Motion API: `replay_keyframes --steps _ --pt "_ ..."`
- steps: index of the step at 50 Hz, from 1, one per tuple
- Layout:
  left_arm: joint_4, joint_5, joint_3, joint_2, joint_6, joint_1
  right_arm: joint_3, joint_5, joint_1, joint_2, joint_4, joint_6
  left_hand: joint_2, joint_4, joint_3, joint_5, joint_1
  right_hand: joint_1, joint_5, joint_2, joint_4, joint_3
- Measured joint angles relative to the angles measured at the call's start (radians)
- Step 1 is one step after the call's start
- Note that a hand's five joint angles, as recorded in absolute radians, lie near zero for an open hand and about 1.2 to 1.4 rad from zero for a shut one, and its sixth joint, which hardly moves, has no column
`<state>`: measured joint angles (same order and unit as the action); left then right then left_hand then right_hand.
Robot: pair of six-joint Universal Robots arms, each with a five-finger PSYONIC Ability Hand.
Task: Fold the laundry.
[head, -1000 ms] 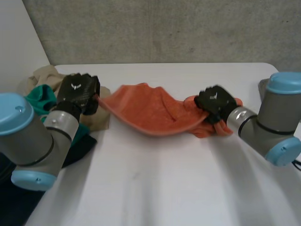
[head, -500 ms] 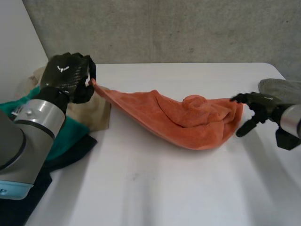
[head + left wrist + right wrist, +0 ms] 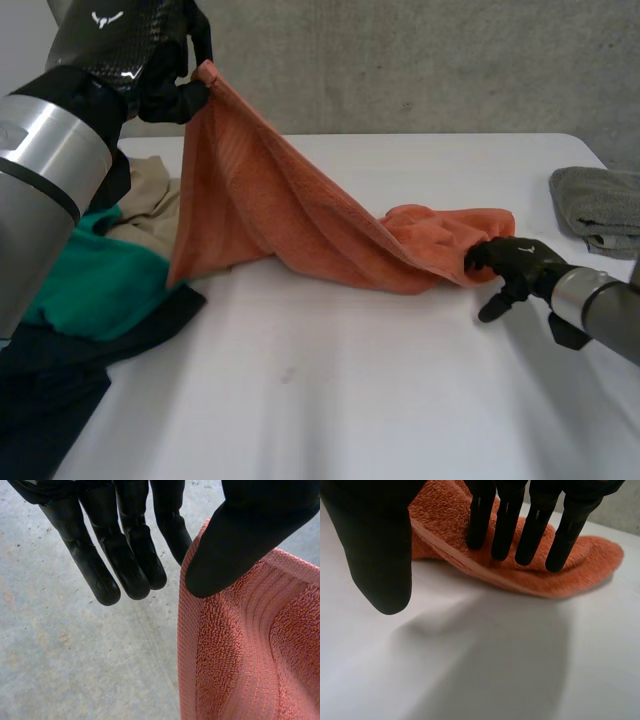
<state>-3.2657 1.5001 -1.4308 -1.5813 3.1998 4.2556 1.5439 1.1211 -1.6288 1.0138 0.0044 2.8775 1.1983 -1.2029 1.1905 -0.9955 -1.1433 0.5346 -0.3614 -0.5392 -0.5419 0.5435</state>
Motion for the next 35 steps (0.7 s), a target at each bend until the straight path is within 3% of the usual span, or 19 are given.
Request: replay_keyframes --steps 3,11,14,17,19,23,29,35 --pt "0.016 0.002 0.02 0.0 -0.001 -0.011 -0.005 0.03 -0.029 -0.013 -0.049 0.043 0.0 0.0 0.0 0.0 0.0 0.0 0.0 0.0 0.0 0.0" --pt "0.048 0.01 0.056 0.009 -0.002 -0.045 -0.076 0.233 -0.141 -0.106 -0.175 0.106 0.0 0.0 0.0 0.0 0.0 0.03 -0.03 -0.031 -0.029 0.03" --pt "0.05 0.014 0.055 0.016 -0.002 -0.044 -0.109 0.275 -0.16 -0.139 -0.18 0.088 0.0 0.0 0.0 0.0 0.0 0.174 -0.162 -0.161 -0.156 0.157" --pt "0.053 0.018 0.051 0.026 -0.003 -0.036 -0.15 0.308 -0.171 -0.171 -0.185 0.048 0.0 0.0 0.0 0.0 0.0 0.467 -0.477 -0.483 -0.472 0.471" --pt "0.056 0.019 0.048 0.03 -0.003 -0.031 -0.163 0.315 -0.17 -0.176 -0.19 0.033 0.0 0.0 0.0 0.0 0.0 0.579 -0.591 -0.595 -0.586 0.583" --pt "0.068 0.018 0.036 0.04 -0.005 -0.017 -0.183 0.324 -0.16 -0.155 -0.206 -0.002 0.0 0.0 0.0 0.0 0.0 0.585 -0.628 -0.637 -0.65 0.641" --pt "0.107 -0.002 -0.011 0.052 -0.002 0.041 -0.187 0.284 -0.096 0.078 -0.188 -0.072 0.0 0.0 0.0 0.0 0.0 0.585 -0.631 -0.637 -0.653 0.642" --pt "0.154 -0.021 -0.046 0.049 0.003 0.112 -0.257 0.192 -0.014 0.298 -0.033 -0.181 0.0 0.0 0.0 0.0 0.0 0.585 -0.631 -0.637 -0.653 0.642"
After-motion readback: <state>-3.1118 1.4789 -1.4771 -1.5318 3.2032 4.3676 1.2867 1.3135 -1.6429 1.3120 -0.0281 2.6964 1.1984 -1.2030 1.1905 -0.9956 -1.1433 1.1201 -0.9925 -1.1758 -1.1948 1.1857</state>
